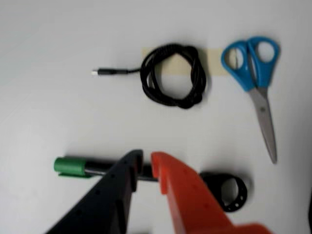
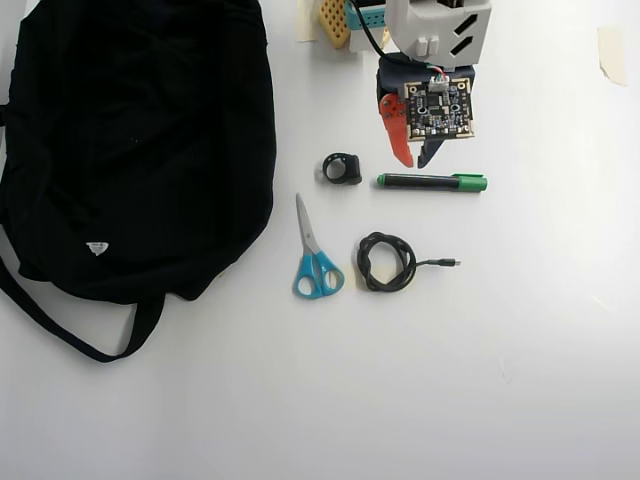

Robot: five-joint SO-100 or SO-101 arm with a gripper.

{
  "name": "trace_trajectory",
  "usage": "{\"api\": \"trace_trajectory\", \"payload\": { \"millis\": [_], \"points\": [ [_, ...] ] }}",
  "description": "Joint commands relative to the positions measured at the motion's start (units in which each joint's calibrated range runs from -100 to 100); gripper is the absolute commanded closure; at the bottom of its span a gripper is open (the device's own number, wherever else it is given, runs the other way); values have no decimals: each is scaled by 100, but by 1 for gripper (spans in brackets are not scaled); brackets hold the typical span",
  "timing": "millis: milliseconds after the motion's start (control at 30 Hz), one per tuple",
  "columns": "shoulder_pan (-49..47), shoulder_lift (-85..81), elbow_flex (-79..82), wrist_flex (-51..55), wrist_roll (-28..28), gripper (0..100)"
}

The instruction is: Put the green marker into the black bag

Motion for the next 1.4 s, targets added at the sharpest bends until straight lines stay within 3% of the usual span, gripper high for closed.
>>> {"api": "trace_trajectory", "payload": {
  "millis": [0, 1367],
  "points": [
    [39, -145, -268, 322, 60, 98],
    [-28, -153, -268, 1140, 70, 98]
  ]
}}
